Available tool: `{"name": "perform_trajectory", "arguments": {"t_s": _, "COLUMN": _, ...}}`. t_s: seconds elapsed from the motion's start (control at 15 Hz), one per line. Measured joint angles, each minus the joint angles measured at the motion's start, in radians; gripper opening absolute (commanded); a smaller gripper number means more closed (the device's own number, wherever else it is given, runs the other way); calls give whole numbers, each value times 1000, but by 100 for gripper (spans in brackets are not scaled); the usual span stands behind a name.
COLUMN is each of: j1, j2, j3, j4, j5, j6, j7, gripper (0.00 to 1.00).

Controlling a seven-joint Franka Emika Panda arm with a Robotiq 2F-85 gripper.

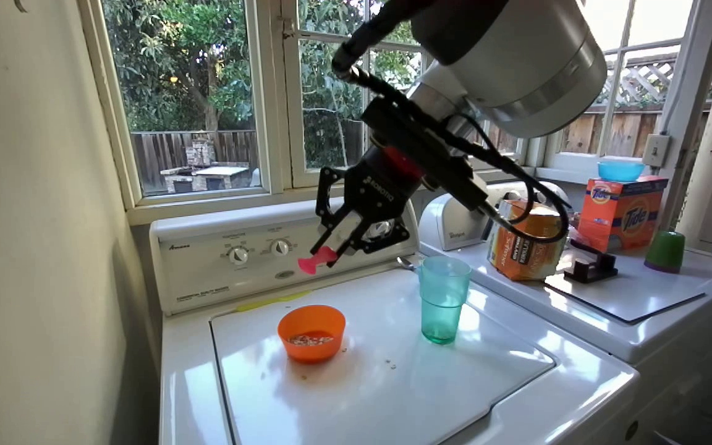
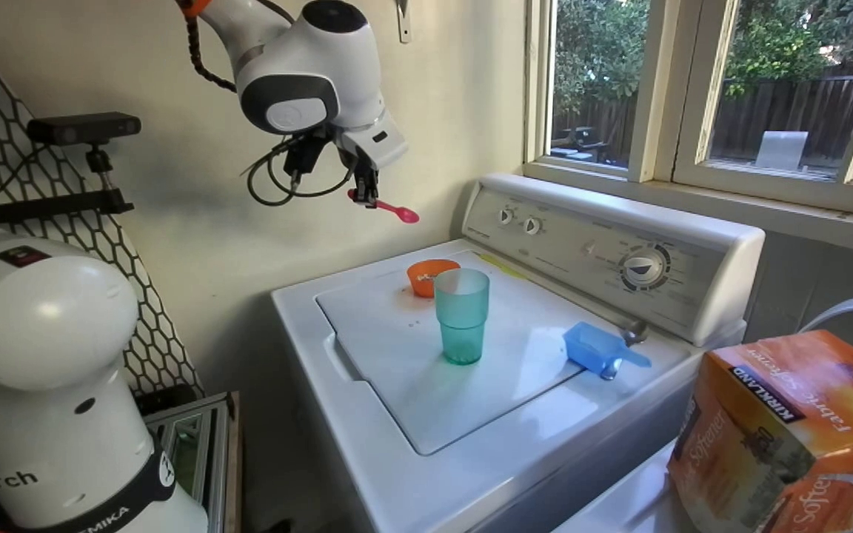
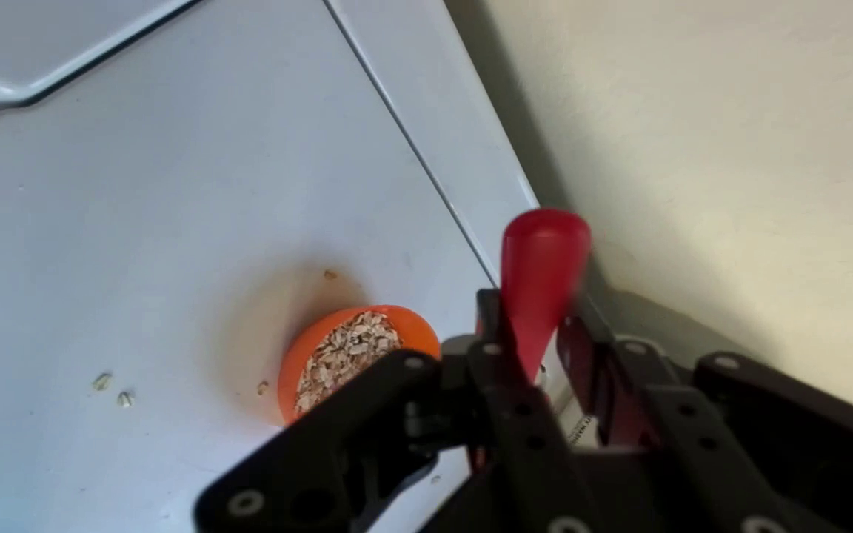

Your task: Use the spoon to scoop up the contents in the bowl and put them inside the cup

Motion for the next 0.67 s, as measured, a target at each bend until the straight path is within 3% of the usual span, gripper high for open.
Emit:
{"name": "perform_trajectory", "arguments": {"t_s": 0.07, "j1": -30, "j2": 26, "j3": 26, "j4": 2, "j5": 32, "j6": -14, "j7": -25, "gripper": 6}}
{"name": "perform_trajectory", "arguments": {"t_s": 0.13, "j1": -59, "j2": 52, "j3": 55, "j4": 4, "j5": 57, "j6": -25, "j7": -44, "gripper": 22}}
{"name": "perform_trajectory", "arguments": {"t_s": 0.33, "j1": -124, "j2": 120, "j3": 127, "j4": 14, "j5": 95, "j6": -32, "j7": -68, "gripper": 22}}
{"name": "perform_trajectory", "arguments": {"t_s": 0.4, "j1": -130, "j2": 131, "j3": 134, "j4": 18, "j5": 96, "j6": -32, "j7": -69, "gripper": 6}}
{"name": "perform_trajectory", "arguments": {"t_s": 0.67, "j1": -210, "j2": 141, "j3": 218, "j4": 31, "j5": 117, "j6": -32, "j7": -75, "gripper": 6}}
